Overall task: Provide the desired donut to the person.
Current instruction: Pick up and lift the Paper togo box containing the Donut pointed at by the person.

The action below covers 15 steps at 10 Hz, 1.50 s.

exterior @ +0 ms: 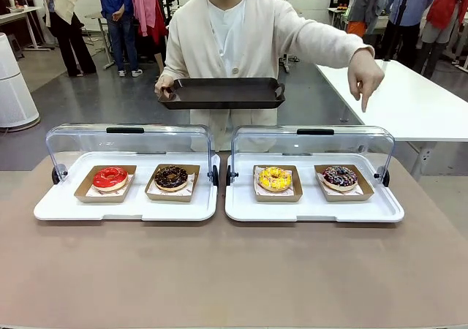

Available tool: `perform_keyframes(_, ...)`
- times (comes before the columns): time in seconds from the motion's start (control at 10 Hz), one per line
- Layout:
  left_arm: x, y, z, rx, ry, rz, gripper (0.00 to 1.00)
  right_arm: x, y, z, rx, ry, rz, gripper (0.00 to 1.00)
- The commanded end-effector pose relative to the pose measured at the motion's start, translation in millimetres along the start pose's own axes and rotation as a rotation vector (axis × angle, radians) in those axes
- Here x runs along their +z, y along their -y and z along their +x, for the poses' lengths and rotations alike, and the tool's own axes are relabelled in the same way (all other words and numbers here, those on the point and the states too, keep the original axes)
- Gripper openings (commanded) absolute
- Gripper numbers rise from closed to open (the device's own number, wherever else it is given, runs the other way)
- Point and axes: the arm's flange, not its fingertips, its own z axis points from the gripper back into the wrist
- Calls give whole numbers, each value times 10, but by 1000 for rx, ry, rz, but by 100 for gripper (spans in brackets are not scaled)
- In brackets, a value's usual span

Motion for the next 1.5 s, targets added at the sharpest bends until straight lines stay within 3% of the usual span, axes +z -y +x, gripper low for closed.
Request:
perform_keyframes(0.0,-3,-11,-2,-8,14,2,100,10,12,4,2,8,-1,100)
perform_keyframes(1.4,-3,-11,-2,-8,14,2,100,10,12,4,2,8,-1,100)
